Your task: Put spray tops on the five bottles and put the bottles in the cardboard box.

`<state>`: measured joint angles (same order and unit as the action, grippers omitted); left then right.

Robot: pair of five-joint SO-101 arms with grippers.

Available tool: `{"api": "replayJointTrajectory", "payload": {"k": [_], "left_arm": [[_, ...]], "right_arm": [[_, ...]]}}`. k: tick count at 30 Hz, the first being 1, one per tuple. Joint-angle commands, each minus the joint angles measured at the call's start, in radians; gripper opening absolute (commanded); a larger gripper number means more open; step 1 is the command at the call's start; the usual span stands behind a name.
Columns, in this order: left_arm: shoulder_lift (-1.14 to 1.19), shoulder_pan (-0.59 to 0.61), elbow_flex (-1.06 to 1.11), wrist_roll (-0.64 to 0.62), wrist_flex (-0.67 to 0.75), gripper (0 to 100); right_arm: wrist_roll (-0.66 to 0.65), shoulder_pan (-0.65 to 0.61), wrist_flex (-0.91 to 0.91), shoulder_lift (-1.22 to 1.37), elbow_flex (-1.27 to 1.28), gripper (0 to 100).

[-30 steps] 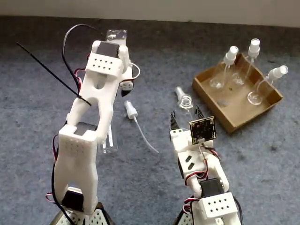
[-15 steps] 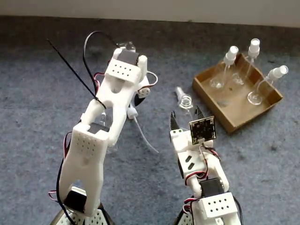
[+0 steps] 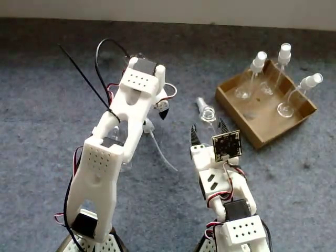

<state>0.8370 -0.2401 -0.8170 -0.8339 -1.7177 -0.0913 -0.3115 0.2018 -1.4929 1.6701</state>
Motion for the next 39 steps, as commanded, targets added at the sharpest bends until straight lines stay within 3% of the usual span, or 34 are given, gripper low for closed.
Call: {"api": "replayJointTrajectory", "payload": {"k": [1, 10, 19, 25, 29, 33, 39], "left_arm": [[-0.013, 0.002, -0.042, -0.009, -0.008, 24], [-0.01, 0.05, -0.004, -0.009, -0.003, 24], [-0.01, 0.012, 0.084, -0.009, 0.031, 24], [0.062, 0.007, 0.077, -0.003, 0.052, 0], [0.134, -0.001, 0.071, -0.003, 0.084, 5], [0.116, -0.002, -0.025, -0.003, 0.054, 0], [0.082, -0.036, -0.173, -0.003, -0.032, 0]], "right_arm": [[0.005, -0.008, -0.019, -0.015, 0.116, 17.6], [0.003, -0.008, -0.019, -0.015, 0.116, 17.6], [0.003, -0.01, -0.018, -0.013, 0.116, 17.6], [0.003, -0.01, -0.018, -0.012, 0.116, 17.6], [0.003, -0.008, -0.018, -0.01, 0.116, 17.6], [0.003, -0.008, -0.018, -0.01, 0.116, 17.6], [0.006, -0.013, -0.018, -0.013, 0.116, 17.7]]}}
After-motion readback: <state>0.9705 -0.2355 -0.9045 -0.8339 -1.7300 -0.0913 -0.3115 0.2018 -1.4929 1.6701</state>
